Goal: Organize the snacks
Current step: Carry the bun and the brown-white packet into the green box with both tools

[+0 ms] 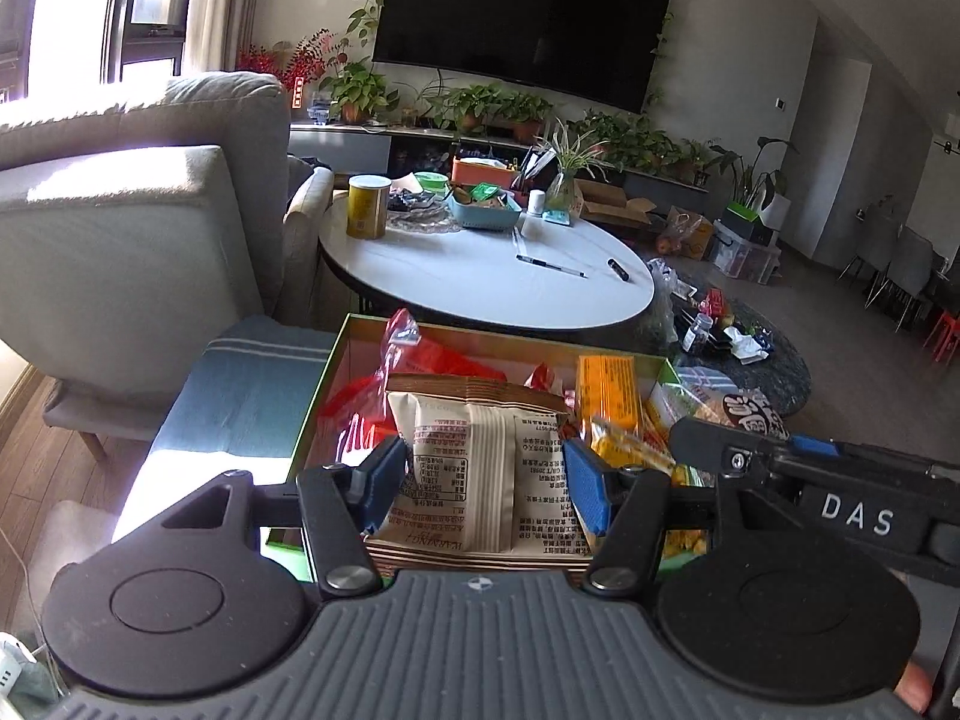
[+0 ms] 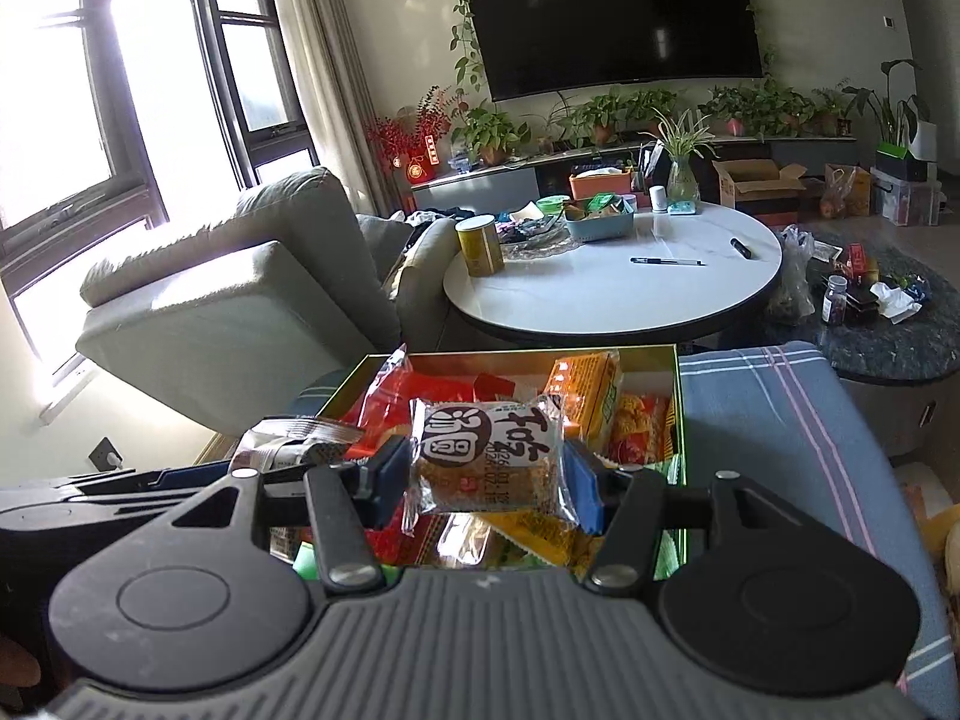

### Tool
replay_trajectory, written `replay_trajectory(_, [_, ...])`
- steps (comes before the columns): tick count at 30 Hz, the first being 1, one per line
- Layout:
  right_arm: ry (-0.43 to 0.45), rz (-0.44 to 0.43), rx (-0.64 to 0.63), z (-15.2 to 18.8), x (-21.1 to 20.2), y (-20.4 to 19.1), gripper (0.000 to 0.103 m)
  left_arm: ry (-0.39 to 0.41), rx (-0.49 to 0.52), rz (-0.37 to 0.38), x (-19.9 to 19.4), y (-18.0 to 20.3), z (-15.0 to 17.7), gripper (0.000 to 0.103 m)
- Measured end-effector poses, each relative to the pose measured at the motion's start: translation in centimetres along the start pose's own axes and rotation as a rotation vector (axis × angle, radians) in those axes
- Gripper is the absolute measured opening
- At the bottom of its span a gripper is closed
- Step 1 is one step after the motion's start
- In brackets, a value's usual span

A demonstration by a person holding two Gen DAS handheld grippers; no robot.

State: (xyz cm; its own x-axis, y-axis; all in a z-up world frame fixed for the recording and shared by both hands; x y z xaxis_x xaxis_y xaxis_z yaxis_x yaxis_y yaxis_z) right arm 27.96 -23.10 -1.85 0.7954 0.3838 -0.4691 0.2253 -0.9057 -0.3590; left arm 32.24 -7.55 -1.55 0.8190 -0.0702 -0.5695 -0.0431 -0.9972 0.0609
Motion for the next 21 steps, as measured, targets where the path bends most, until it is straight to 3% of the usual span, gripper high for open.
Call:
replay_trajectory(6, [0.017,0.022,0.042,-1.3,1.5,2.3,0.081,0.002,-0.006,0.028,4.1,1.6,-2.2,0.055])
replay_trajectory(13, [-0.002,0.047,0.087,-1.2,3.4,4.6,0.081,-0.039,-0.027,0.056,8.8,2.4,-2.0,0.056])
replay_trajectory(21, [-0.028,0.038,0.088,-0.9,4.4,4.6,0.081,-0.061,-0.069,0.043,8.8,0.7,-1.0,0.061])
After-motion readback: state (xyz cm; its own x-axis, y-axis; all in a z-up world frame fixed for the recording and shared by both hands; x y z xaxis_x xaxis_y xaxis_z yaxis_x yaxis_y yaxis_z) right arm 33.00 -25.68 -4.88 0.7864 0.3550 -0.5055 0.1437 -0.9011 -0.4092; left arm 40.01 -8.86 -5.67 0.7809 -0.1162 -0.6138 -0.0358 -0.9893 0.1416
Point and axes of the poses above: each gripper's, at about its wrist camera, not at the fingertips, and x roughly the way its jaws point, y to its right, z to its underside, the point moved 9 cm from there along x, roughly the way its jaws point, and after that the axes turned 12 degrees about -z, right-handed, at the moved point
